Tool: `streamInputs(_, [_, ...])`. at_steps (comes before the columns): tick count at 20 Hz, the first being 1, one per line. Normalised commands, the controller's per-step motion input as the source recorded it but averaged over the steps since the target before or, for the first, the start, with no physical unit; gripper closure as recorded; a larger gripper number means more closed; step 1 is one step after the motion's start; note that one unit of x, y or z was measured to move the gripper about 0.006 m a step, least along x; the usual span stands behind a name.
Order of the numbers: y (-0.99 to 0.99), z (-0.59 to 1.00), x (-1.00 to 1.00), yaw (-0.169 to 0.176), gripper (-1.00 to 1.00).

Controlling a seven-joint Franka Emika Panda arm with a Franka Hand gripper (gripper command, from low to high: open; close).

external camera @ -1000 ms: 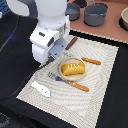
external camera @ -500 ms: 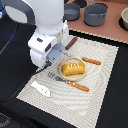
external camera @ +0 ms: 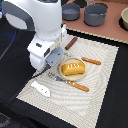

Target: Interact with the objects in diverse but meaningful ways.

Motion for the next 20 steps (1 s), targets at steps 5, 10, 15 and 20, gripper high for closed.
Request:
streamInputs(5, [0.00,-0.27,-0.14,0.028,-1.00])
streamInputs(10, [0.00,-0.20,-0.16,0.025,-1.00])
streamInputs(15, [0.10,0.31,-0.27,0.023,-1.00])
streamInputs(20, [0.20,0.56,-0.32,0.027,-1.00])
